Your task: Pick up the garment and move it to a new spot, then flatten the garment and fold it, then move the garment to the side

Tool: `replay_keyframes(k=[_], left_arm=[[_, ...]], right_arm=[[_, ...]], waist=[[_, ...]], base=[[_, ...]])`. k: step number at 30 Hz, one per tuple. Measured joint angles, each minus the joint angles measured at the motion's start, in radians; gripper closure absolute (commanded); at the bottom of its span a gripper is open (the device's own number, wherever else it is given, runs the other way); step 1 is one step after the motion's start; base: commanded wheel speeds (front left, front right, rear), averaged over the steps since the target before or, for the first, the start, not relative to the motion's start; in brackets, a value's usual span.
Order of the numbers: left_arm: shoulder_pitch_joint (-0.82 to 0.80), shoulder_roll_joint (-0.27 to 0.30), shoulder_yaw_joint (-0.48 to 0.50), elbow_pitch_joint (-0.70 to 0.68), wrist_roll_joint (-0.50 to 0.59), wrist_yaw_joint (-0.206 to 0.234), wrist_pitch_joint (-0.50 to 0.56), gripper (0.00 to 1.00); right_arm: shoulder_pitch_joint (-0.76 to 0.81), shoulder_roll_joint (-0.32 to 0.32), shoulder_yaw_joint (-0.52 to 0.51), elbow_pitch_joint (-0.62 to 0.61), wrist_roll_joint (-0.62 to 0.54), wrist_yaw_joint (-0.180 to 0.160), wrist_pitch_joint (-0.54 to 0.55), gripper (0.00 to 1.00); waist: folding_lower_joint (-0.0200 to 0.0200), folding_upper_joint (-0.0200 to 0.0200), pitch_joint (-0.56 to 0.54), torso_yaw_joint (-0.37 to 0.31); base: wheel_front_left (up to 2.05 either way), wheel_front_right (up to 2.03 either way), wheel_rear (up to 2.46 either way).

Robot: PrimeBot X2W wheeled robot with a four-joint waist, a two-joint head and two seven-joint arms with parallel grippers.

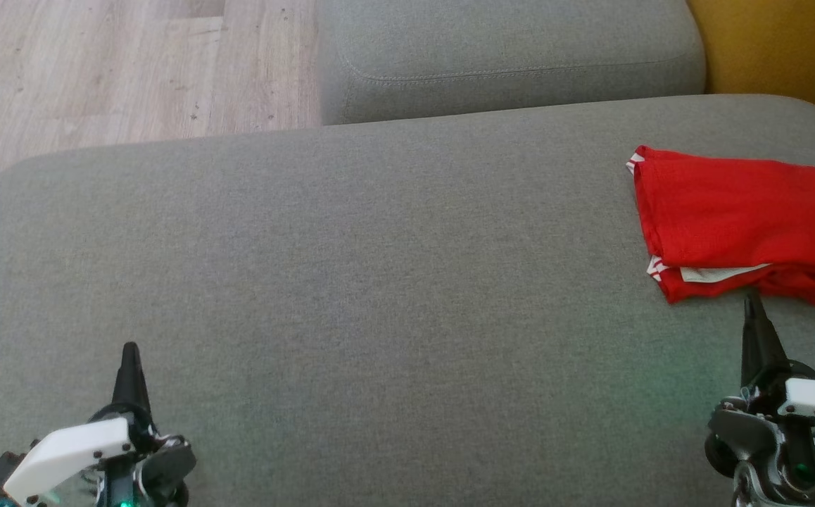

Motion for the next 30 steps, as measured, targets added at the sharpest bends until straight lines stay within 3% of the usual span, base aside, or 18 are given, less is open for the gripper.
replay_keyframes(k=[30], left_arm=[[0.0,-0.008,0.018,0.0,0.001,0.0,0.009,1.0]], right_arm=[[0.0,0.005,-0.008,0.0,0.0,0.0,0.007,1.0]], waist=[[0.0,0.0,0.0,0.0]], base=[[0.0,0.0,0.0]])
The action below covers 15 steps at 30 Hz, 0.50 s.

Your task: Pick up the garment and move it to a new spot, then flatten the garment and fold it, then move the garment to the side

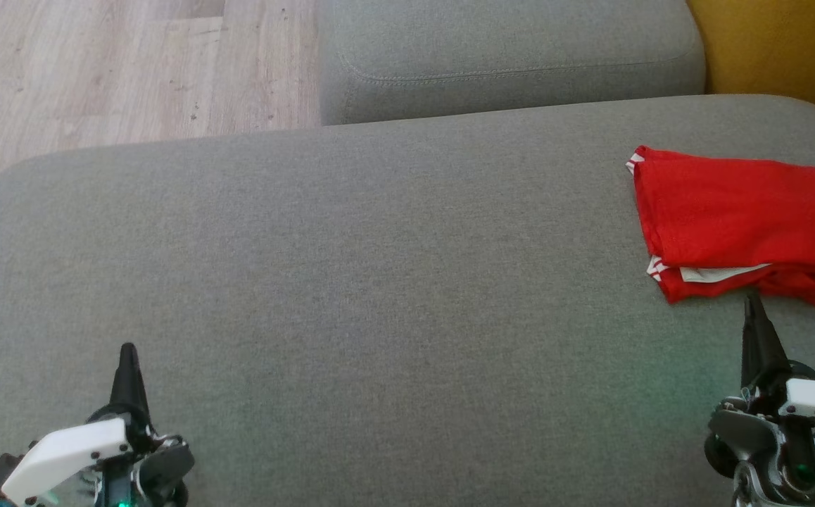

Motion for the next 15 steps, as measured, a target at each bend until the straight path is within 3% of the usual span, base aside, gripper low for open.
replay_keyframes(k=[15], left_arm=[[0.0,-0.002,0.005,0.0,0.002,0.0,0.002,1.0]], right_arm=[[0.0,0.005,-0.004,0.0,0.0,0.0,0.002,1.0]], waist=[[0.0,0.0,0.0,0.0]], base=[[0.0,0.0,0.0]])
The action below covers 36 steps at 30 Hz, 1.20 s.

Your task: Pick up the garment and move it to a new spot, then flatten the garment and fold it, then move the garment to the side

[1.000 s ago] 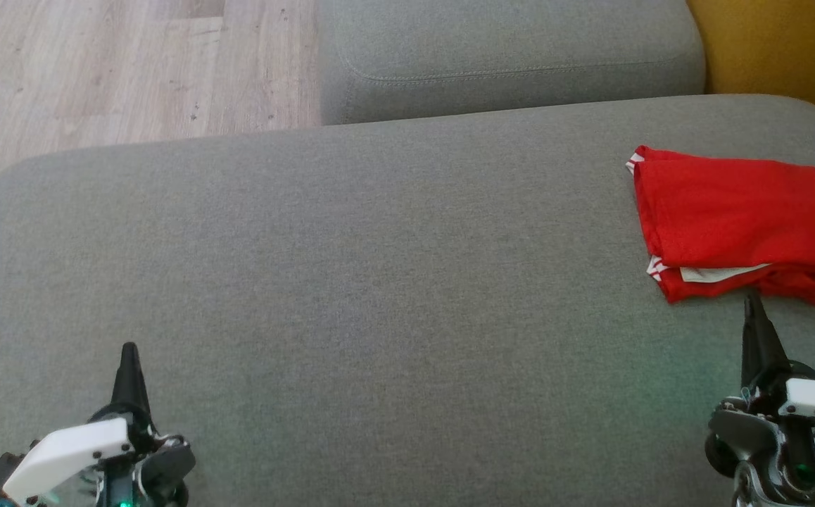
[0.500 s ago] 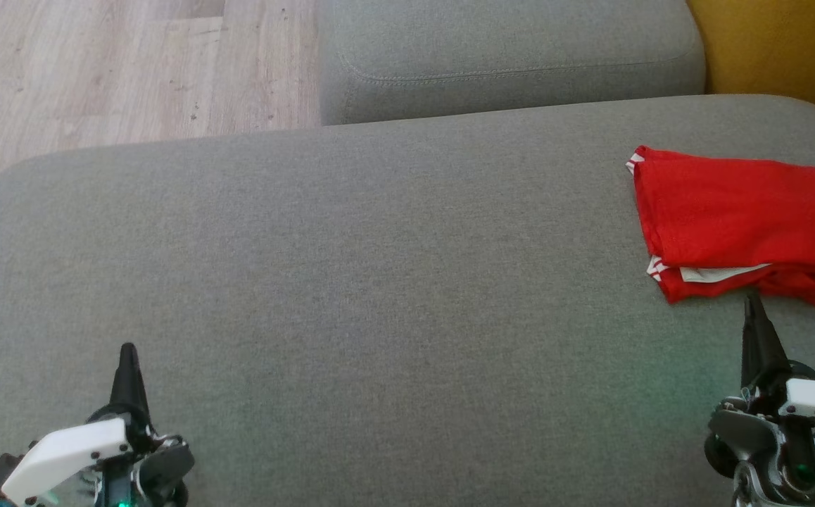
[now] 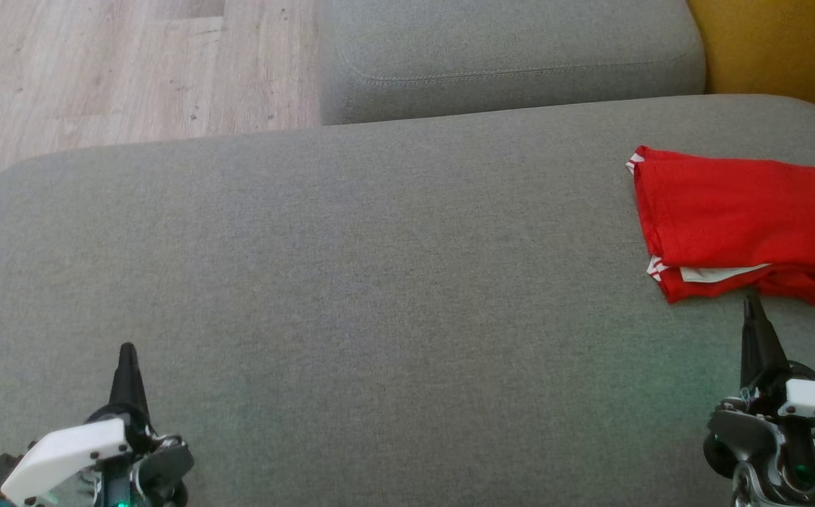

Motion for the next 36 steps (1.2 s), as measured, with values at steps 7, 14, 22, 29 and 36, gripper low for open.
replay_keyframes(k=[7,14,22,29,36], left_arm=[[0.0,-0.001,0.001,0.0,0.0,0.0,0.002,1.0],[0.0,-0.002,0.002,0.0,0.002,0.0,0.006,1.0],[0.0,-0.003,0.004,0.0,0.002,0.0,0.007,1.0],[0.0,-0.004,0.005,0.0,0.004,0.0,0.007,1.0],[0.0,-0.005,0.006,0.0,0.008,0.0,0.007,1.0]], right_arm=[[0.0,0.001,-0.002,0.0,0.0,0.0,0.002,1.0],[0.0,0.002,-0.003,0.0,0.0,0.0,0.002,1.0],[0.0,0.003,-0.004,0.0,0.0,0.0,0.002,1.0],[0.0,0.003,-0.004,0.0,0.0,0.0,0.005,1.0],[0.0,0.004,-0.005,0.0,0.0,0.0,0.006,1.0]], waist=[[0.0,0.0,0.0,0.0],[0.0,0.0,0.0,0.0],[0.0,0.0,0.0,0.0],[0.0,0.0,0.0,0.0],[0.0,0.0,0.0,0.0]], base=[[0.0,0.0,0.0],[0.0,0.0,0.0],[0.0,0.0,0.0],[0.0,0.0,0.0],[0.0,0.0,0.0]])
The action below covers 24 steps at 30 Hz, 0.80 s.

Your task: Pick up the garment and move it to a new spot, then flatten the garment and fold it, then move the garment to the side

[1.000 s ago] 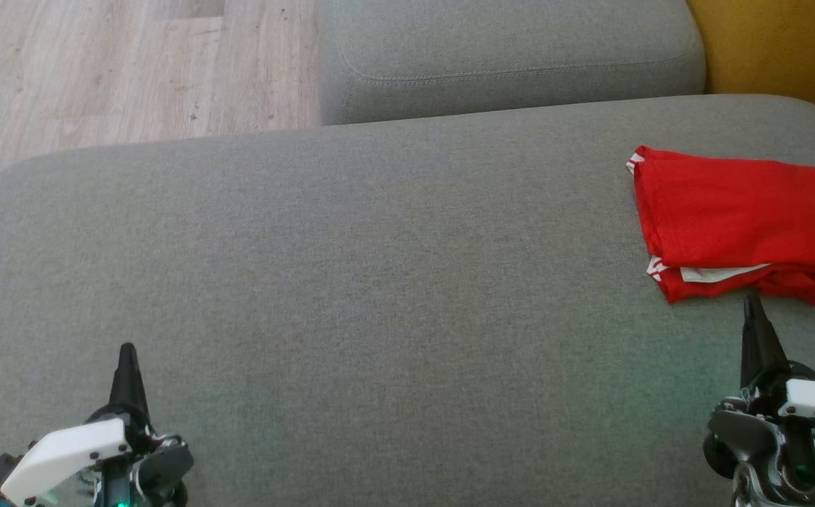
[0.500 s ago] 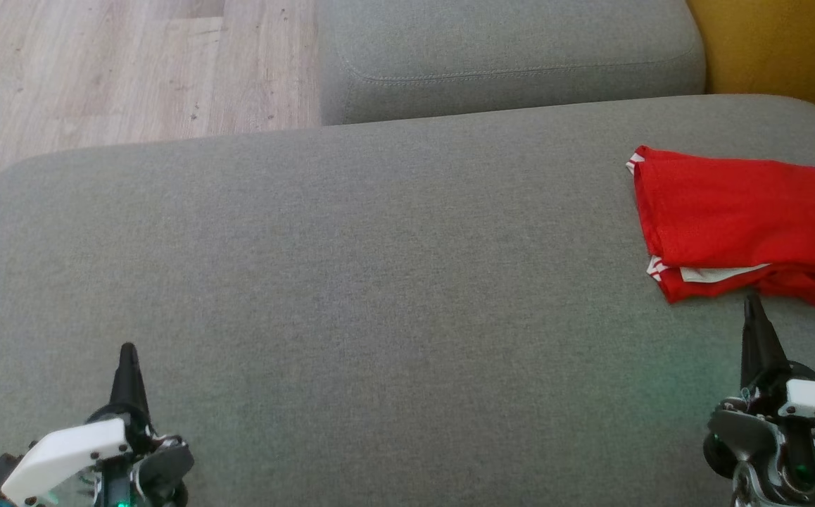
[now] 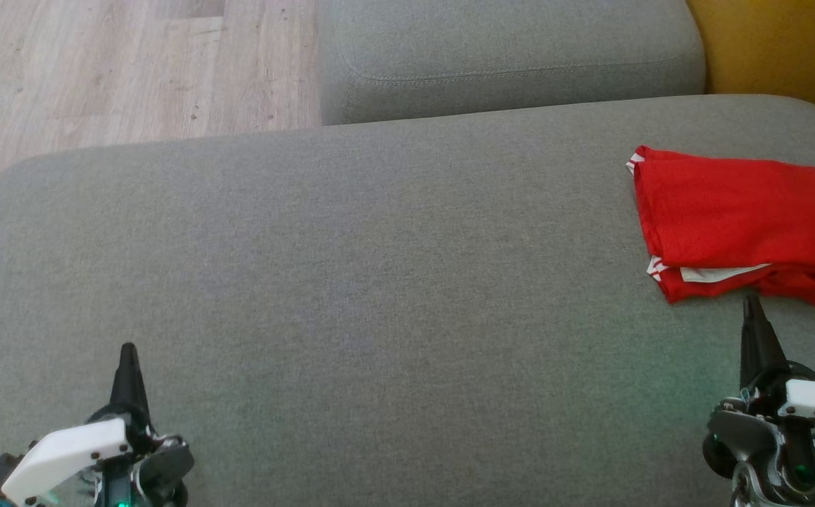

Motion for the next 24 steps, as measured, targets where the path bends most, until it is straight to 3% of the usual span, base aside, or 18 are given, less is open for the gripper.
replay_keyframes(k=[24], left_arm=[[0.0,-0.001,0.002,0.0,0.0,0.0,0.004,1.0]], right_arm=[[0.0,0.001,-0.002,0.0,0.0,0.0,0.0,1.0]], waist=[[0.0,0.0,0.0,0.0]], base=[[0.0,0.0,0.0]])
